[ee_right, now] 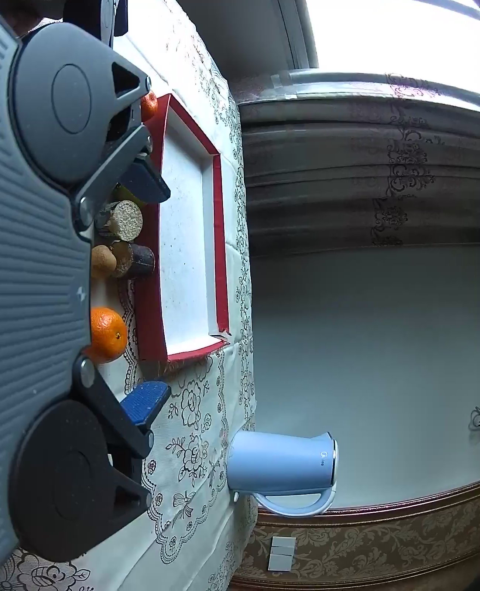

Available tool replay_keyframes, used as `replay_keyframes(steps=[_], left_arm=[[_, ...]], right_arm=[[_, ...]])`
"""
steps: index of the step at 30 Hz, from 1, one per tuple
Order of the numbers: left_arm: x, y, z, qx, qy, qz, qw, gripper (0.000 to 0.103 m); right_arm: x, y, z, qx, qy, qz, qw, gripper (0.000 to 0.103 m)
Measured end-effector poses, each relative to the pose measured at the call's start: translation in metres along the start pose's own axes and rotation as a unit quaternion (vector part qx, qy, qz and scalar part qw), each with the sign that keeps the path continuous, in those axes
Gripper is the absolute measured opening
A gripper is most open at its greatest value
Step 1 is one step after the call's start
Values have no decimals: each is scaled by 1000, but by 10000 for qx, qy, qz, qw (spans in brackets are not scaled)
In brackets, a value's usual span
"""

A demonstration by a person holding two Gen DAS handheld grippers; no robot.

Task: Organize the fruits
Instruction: 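Move the right gripper toward the mandarin orange on the table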

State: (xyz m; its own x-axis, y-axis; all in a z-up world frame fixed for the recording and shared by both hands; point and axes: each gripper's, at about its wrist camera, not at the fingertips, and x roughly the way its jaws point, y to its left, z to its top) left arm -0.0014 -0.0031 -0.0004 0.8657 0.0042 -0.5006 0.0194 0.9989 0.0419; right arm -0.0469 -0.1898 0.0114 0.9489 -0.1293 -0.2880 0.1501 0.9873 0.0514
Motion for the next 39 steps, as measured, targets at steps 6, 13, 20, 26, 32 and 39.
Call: replay_keyframes(steps=[6, 13, 20, 26, 32, 39], left_arm=[[10, 10, -6, -298, 8, 144, 9995, 103], [1, 6, -10, -136, -204, 239, 9994, 103], [-17, -11, -14, 415, -774, 257, 9958, 103], [-7, 5, 11, -102, -464, 82, 9988, 103], [21, 20, 17, -558, -222, 268, 9978, 103], [21, 21, 4, -534, -305, 205, 9979, 103]], right_arm=[[7, 1, -3, -70, 234, -93, 9997, 103], [14, 0, -3, -61, 310, -129, 9994, 103], [14, 1, -6, -85, 300, -132, 9994, 103], [16, -4, -8, -21, 391, -138, 9991, 103], [25, 0, -10, 8, 679, -28, 9977, 103], [35, 2, -13, 6, 936, 77, 9956, 103]])
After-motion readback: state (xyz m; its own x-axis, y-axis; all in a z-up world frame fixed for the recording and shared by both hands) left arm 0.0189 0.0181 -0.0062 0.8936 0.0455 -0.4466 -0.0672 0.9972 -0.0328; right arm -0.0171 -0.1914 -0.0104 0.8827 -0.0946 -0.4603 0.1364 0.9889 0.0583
